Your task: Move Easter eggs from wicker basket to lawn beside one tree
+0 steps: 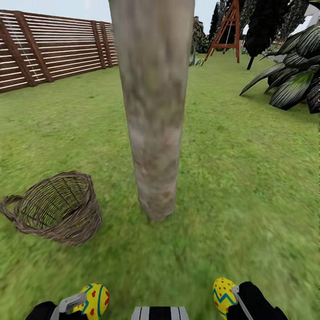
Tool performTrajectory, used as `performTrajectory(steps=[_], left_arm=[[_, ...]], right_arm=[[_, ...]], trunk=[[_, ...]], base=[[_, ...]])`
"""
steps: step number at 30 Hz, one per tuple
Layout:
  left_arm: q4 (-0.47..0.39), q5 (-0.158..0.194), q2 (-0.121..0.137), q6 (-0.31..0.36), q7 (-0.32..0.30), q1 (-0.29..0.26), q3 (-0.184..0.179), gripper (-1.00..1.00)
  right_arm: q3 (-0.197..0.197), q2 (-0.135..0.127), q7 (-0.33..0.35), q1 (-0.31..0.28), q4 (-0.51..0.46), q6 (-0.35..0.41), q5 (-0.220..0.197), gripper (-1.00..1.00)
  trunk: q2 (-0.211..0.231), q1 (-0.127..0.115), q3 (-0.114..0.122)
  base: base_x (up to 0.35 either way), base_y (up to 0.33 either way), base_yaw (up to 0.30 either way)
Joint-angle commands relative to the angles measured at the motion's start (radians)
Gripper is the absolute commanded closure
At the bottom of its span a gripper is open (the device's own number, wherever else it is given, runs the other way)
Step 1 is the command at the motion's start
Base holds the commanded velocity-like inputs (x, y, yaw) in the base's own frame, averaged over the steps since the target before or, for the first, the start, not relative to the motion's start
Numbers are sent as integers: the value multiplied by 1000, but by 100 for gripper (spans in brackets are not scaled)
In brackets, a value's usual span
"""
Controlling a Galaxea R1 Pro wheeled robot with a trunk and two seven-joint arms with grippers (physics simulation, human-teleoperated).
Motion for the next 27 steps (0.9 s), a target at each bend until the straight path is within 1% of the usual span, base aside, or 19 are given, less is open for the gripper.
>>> performTrajectory(steps=[1,14,16,17,19,23,27], left_arm=[[-1,3,0,5,-1,0,2,-100],[-4,5,0,5,-3,0,0,-100],[-3,5,0,5,-3,0,0,-100],[-2,5,0,5,-4,0,0,-100],[1,5,0,5,-4,0,-3,-100],[2,5,-2,5,-5,0,-6,-100],[2,5,-2,6,-6,0,-6,-100]], right_arm=[[3,-1,9,0,-1,5,10,-100],[3,-1,9,0,-1,4,10,-100],[3,-1,11,-1,-2,-1,10,-100],[2,-2,13,-1,-1,-14,10,-100],[1,-5,14,0,4,-41,10,-100],[1,-3,12,-1,8,-45,10,-100],[2,-1,10,0,8,-40,10,-100]], trunk=[[0,-1,3],[3,-7,54],[3,-8,61],[3,-8,61],[3,-8,61],[3,-8,61],[4,-10,77]], base=[[-335,0,0],[-323,0,0],[-336,0,0],[-249,0,0],[-72,0,0],[-9,0,0],[0,0,0]])
